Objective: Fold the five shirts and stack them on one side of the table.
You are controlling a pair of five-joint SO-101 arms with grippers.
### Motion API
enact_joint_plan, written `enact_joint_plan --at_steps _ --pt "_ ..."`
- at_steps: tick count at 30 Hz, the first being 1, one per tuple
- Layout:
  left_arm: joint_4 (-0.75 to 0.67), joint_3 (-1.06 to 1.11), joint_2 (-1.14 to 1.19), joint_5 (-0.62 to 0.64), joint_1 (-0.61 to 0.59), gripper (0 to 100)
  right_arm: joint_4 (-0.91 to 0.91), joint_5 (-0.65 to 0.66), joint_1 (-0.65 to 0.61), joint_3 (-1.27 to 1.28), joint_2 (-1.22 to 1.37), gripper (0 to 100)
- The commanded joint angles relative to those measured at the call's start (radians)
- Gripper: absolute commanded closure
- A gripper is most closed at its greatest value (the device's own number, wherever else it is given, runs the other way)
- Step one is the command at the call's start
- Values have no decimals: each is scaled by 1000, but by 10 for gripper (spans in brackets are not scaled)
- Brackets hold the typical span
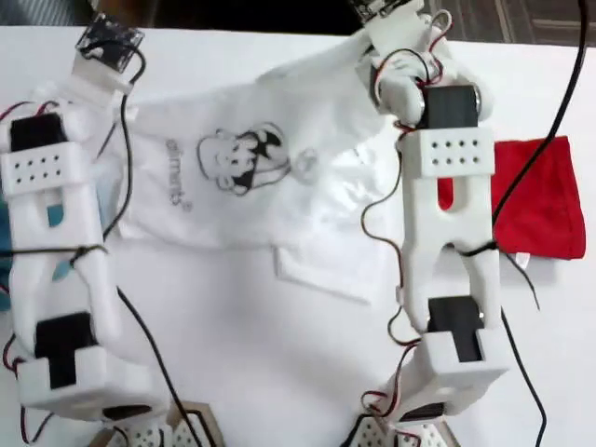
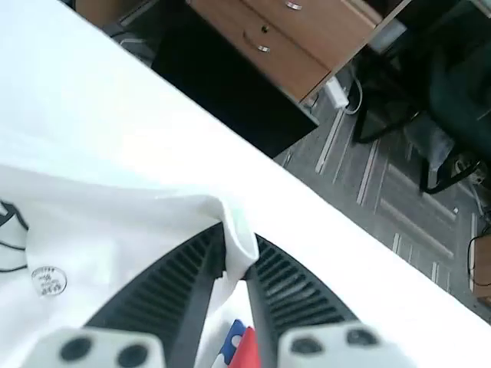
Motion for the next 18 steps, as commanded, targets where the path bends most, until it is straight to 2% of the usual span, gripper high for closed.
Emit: enact_joint_plan --at_steps 1,5,14,18 --pt "5 -33 25 -5 3 976 16 8 30 -5 -2 977" --pt "17 -25 58 -8 3 976 71 9 33 -3 1 977" --pt "141 -24 77 -74 31 976 194 9 35 -3 1 977" --pt "133 -41 71 -74 32 976 117 9 50 -14 -7 977"
